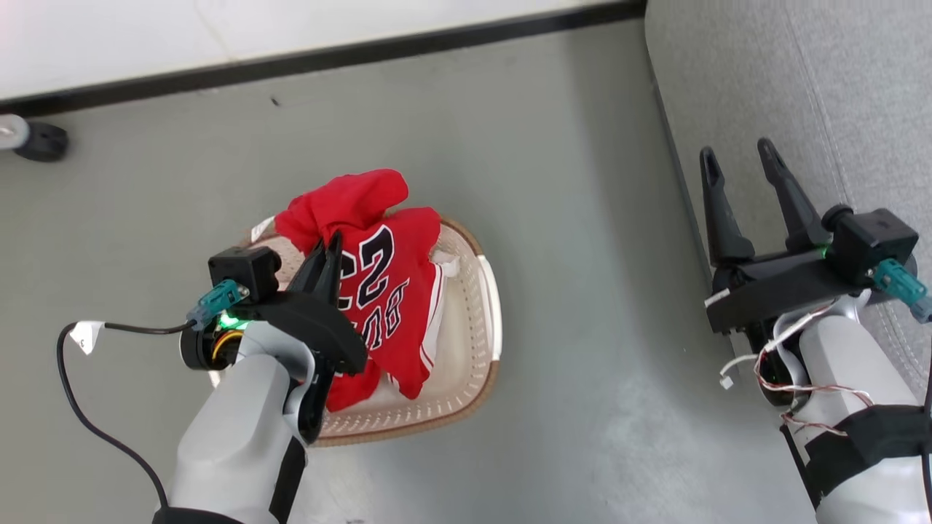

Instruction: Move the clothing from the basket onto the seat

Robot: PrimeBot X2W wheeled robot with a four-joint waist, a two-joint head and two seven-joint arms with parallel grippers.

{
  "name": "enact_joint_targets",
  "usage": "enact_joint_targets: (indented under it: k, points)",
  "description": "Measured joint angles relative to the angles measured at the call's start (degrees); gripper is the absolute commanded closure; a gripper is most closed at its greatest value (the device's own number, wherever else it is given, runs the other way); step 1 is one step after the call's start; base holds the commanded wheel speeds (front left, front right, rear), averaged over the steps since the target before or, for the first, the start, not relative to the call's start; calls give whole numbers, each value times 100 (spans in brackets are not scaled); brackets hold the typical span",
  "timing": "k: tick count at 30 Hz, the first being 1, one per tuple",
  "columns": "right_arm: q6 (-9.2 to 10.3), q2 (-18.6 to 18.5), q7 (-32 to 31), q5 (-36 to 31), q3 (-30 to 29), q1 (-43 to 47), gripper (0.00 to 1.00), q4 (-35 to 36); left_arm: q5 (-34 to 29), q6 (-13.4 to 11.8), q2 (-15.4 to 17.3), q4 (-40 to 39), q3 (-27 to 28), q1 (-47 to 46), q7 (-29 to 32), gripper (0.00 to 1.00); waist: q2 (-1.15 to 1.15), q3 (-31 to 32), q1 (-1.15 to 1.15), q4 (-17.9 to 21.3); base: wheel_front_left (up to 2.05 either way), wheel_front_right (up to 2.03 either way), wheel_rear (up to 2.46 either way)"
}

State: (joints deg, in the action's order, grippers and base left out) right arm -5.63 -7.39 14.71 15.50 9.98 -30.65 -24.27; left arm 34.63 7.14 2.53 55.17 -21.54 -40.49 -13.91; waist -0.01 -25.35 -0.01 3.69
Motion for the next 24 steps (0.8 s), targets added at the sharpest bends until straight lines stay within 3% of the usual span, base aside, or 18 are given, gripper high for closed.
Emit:
enact_joint_targets:
  k: [8,24]
  points:
    - [-30,8,0,0,52,119,0,-187,73,0,13,-558,-110,166,-8,100,0,543,0,-282,0,0,0]
    - [-77,103,-1,9,197,587,0,-411,19,0,327,-2601,-234,459,-40,100,0,1414,0,-670,0,0,0]
